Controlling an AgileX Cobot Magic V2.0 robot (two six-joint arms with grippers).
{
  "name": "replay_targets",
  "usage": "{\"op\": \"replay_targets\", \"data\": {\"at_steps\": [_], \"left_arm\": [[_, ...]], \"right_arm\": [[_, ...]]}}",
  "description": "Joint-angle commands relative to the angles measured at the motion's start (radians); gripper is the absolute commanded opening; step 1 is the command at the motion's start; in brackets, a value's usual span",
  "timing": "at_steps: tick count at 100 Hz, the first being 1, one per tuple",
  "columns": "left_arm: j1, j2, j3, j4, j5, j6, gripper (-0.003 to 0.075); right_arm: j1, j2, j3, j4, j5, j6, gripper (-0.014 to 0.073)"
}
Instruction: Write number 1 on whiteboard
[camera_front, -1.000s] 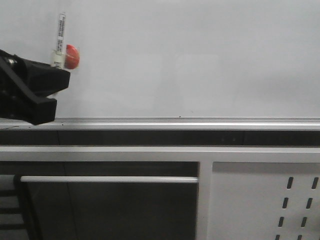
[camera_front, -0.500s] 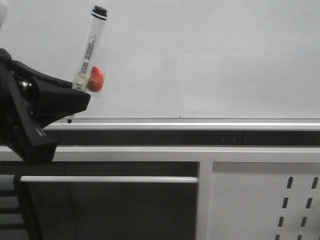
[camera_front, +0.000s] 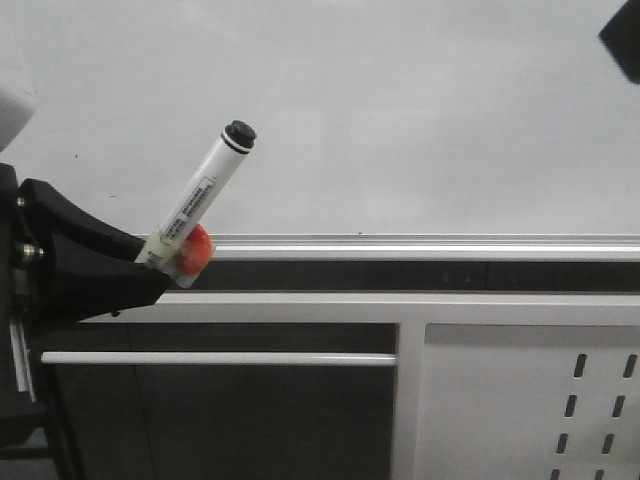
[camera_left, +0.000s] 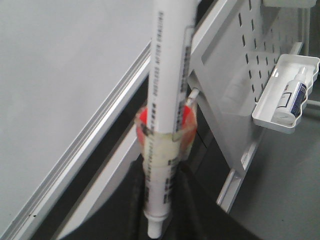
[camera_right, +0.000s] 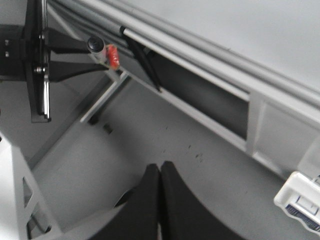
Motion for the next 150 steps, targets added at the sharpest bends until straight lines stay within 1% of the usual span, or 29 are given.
{"op": "replay_targets", "data": {"at_steps": [1,13,26,33,41,50,57,64,75,80,95,102,122,150], "left_arm": [[-0.007,-0.031,-0.028,0.010,-0.050,-0.002,-0.0018],[-0.007,-0.031,-0.044,0.106,-0.050,-0.002,-0.0018],[-0.007,-0.031,-0.074,0.122,-0.019,-0.002,-0.0018],[-0.007,-0.031,-0.089,0.129,0.005,-0.002,-0.0018],[-0.007,-0.031,-0.096,0.173,0.003,-0.002,-0.0018],[-0.014,-0.031,-0.098,0.180,0.002,-0.002,-0.0018],[-0.024,-0.031,-0.098,0.180,0.013,-0.002,-0.0018],[-0.046,-0.031,-0.103,0.176,0.050,-0.002,-0.0018],[-0.099,-0.031,-0.132,0.163,0.156,-0.002,-0.0018],[-0.118,-0.031,-0.146,0.161,0.181,-0.002,-0.0018],[-0.136,-0.031,-0.198,0.096,0.182,-0.002,-0.0018],[-0.136,-0.031,-0.223,0.075,0.205,-0.002,-0.0018],[-0.169,-0.031,-0.268,0.075,0.286,-0.002,-0.0018],[-0.230,-0.031,-0.267,0.075,0.287,-0.002,-0.0018]], "right_arm": [[0.004,0.043,-0.061,0.072,-0.009,-0.047,-0.0071],[0.004,0.100,-0.092,0.140,0.013,-0.084,-0.0071],[0.004,0.152,-0.119,0.193,0.043,-0.127,-0.0054],[0.004,0.168,-0.136,0.200,0.056,-0.127,0.0006],[0.004,0.181,-0.148,0.213,0.056,-0.127,0.0106],[0.004,0.195,-0.160,0.245,0.056,-0.127,0.0200],[0.004,0.202,-0.162,0.266,0.056,-0.127,0.0241],[0.004,0.210,-0.162,0.289,0.056,-0.127,0.0262],[0.004,0.219,-0.162,0.329,0.059,-0.127,0.0279],[0.004,0.220,-0.162,0.333,0.059,-0.127,0.0285],[0.004,0.225,-0.162,0.352,0.070,-0.127,0.0285],[0.004,0.225,-0.162,0.359,0.074,-0.127,0.0285],[0.004,0.225,-0.162,0.362,0.078,-0.127,0.0285],[0.004,0.254,-0.162,0.362,0.081,-0.127,0.0285]]}}
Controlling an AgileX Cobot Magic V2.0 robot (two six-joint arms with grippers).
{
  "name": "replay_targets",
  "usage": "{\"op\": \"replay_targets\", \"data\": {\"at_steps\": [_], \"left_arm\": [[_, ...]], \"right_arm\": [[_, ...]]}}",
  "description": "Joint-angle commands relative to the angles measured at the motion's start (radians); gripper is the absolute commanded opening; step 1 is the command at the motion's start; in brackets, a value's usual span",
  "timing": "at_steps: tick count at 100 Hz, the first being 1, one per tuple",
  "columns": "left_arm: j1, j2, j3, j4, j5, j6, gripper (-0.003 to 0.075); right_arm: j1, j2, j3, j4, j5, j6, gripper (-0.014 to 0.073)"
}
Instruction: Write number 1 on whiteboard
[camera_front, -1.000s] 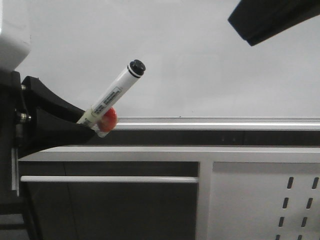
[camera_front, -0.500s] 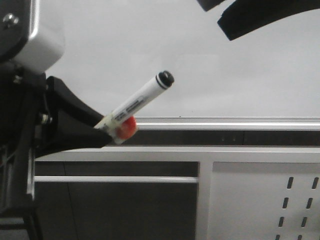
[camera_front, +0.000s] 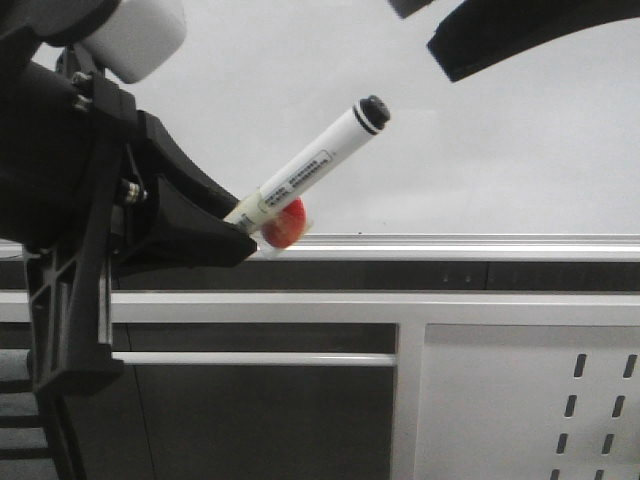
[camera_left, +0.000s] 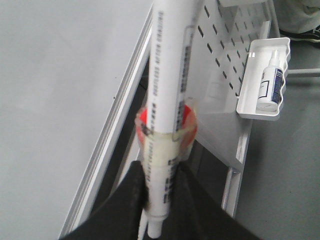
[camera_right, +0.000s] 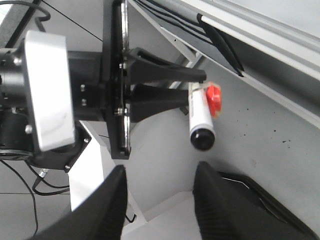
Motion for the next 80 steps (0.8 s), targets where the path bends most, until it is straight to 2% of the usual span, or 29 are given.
{"op": "replay_targets", "data": {"at_steps": [1,80], "left_arm": [[-0.020,-0.025,-0.032,-0.019,-0.056,-0.006,-0.0018],[-0.024,-0.029,-0.032,-0.034,-0.102,-0.006,-0.0018]], "right_arm": [[0.002,0.006,-0.033,0.051,-0.009,-0.015,0.0285],[0.002,0.113,-0.033,0.044,-0.058,-0.031,0.0283]]}}
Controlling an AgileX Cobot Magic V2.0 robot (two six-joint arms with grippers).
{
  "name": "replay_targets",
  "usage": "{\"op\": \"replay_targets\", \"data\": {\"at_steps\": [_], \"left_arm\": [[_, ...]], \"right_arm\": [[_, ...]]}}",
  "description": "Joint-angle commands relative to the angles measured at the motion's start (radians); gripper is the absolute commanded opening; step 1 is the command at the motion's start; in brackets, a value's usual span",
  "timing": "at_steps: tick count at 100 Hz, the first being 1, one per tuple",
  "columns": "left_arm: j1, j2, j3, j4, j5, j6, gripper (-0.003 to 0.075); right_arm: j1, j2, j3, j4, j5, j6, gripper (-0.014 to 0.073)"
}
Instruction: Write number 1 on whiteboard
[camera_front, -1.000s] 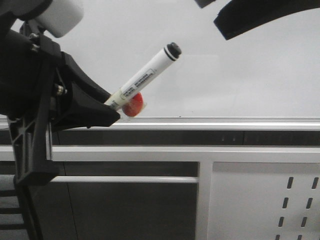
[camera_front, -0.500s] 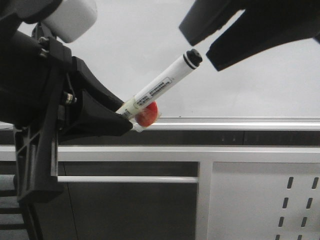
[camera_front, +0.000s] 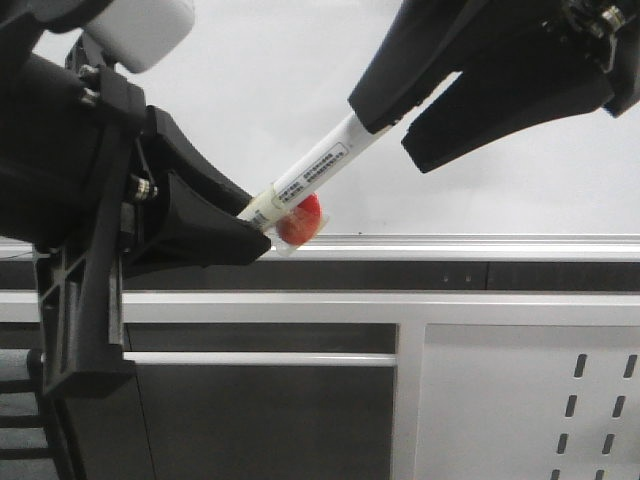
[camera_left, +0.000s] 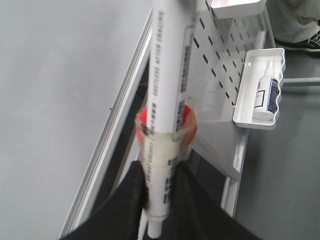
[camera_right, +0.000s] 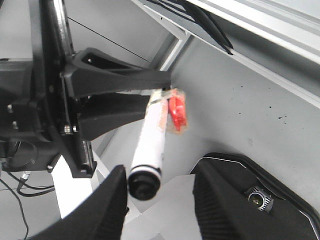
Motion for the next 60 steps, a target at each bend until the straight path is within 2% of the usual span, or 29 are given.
{"op": "replay_targets", "data": {"at_steps": [1,60], "left_arm": [[-0.011,-0.029,-0.032,-0.018,-0.084,-0.006,-0.0018],[-0.040,-0.029,-0.032,-0.018,-0.124,-0.006,-0.0018]], "right_arm": [[0.002,-0.019,-0.033,0.044,-0.021,-0.014,0.0283],[0.002,-0.019,-0.033,0.059,-0.024,-0.014,0.0283]]}}
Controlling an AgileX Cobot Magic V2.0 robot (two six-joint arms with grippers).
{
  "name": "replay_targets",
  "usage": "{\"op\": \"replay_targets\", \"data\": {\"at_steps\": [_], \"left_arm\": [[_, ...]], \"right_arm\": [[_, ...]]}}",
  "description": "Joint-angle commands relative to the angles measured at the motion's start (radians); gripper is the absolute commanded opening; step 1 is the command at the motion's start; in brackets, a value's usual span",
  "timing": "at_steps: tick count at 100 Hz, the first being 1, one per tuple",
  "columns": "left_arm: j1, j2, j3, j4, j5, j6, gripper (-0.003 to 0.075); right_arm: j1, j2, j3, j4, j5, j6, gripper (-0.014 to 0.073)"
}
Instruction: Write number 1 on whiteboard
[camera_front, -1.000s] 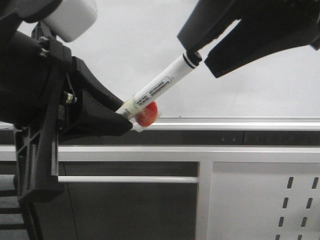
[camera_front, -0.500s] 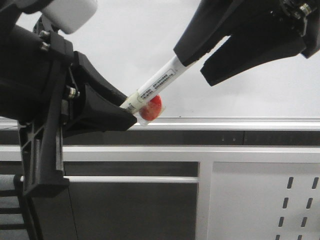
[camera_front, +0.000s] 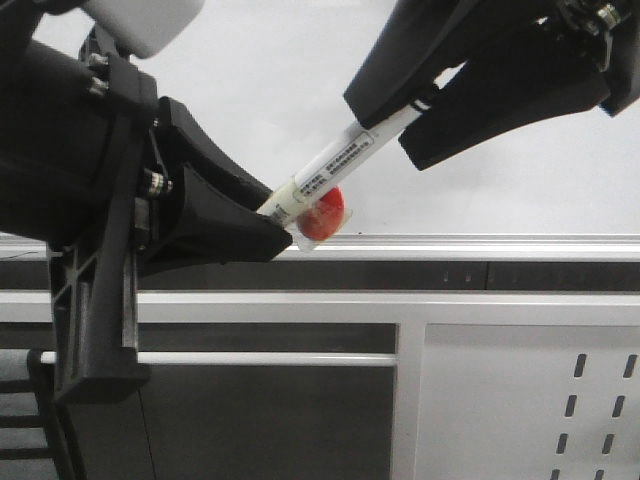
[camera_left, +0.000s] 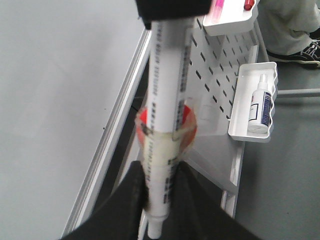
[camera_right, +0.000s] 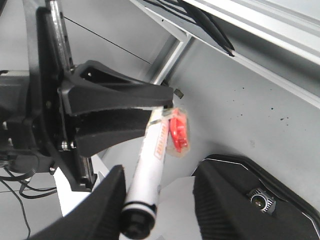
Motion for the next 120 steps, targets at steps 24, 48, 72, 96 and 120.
{"op": "replay_targets", "data": {"at_steps": [24,48,72,96,120], "left_arm": [[-0.010,-0.029,-0.034,-0.022,-0.126,-0.006,-0.0018],[-0.010,-0.029,-0.034,-0.052,-0.133,-0.006,-0.0018],[-0.010,-0.029,-0.034,-0.052,-0.138,-0.006,-0.0018],[-0.010,-0.027,-0.034,-0.052,-0.149,-0.006,-0.0018],[-0.010,-0.027,-0.034,-0.052,-0.170,-0.006,-0.0018]], "right_arm": [[0.002,-0.020,-0.033,0.057,-0.021,-0.012,0.0283],[0.002,-0.020,-0.033,0.057,-0.011,-0.012,0.0283],[0.002,-0.020,-0.033,0.057,0.009,-0.012,0.0157],[0.002,-0.020,-0.033,0.057,0.024,-0.022,-0.0078],[0.002,-0.020,-0.033,0.057,0.036,-0.027,-0.0078]]}}
